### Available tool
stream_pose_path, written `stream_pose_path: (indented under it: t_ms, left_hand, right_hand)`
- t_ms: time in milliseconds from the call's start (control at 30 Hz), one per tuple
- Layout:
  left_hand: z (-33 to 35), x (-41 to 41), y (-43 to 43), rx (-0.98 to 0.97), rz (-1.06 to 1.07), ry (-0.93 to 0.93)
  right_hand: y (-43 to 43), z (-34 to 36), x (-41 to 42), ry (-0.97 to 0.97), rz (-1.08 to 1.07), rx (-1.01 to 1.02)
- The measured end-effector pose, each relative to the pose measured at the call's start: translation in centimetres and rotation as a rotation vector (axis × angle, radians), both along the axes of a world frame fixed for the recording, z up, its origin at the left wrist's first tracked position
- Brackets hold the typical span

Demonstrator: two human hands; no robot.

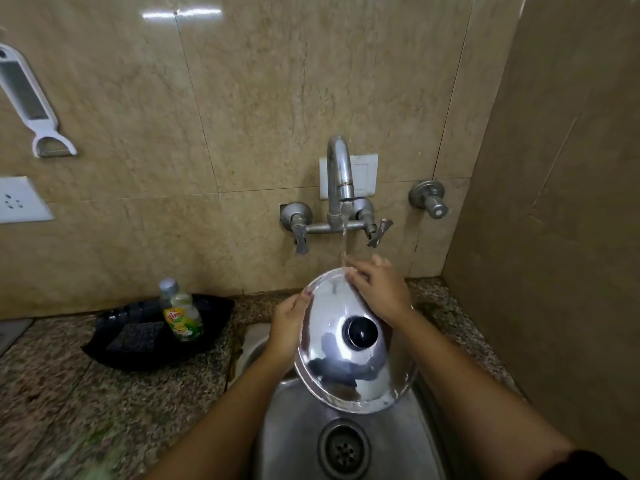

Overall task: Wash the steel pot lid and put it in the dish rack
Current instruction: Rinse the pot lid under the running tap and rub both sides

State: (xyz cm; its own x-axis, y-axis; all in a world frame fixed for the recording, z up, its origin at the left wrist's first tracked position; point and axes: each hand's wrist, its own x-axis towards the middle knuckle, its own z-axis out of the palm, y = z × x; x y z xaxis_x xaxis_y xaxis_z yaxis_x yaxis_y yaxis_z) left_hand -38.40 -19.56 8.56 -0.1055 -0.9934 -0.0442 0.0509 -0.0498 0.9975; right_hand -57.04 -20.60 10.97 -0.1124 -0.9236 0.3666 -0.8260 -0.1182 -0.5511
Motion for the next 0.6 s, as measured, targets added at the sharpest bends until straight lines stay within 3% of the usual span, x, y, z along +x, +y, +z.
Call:
stream_pose_path:
  t_ms: [67, 133, 267, 467, 600]
  left_hand:
    - [0.6, 0.1, 0.0, -0.015, -0.098, -0.076]
    - [1.3, 0.2, -0.1, -0.079, -0.131, -0.088]
    - [0.8, 0.6, 0.0, 0.009, 0.0, 0.014]
    - [0.7, 1.1, -0.7, -0.024, -0.117, -0.024]
    - [-0.2, 1.5, -0.5, 0.052, 0.119, 0.076]
  right_hand:
    - [-0.1, 0.2, 1.3, 0.185, 0.197, 0.014]
    - [-0.1, 0.1, 1.4, 0.214, 0.292, 0.015]
    - [0.0, -0.7, 0.4, -0.083, -0.021, 0.006]
    - [-0.1, -0.8, 2.1, 0.118, 0.205, -0.048]
    - [1.3, -2.1, 0.9, 0.021, -0.087, -0.001]
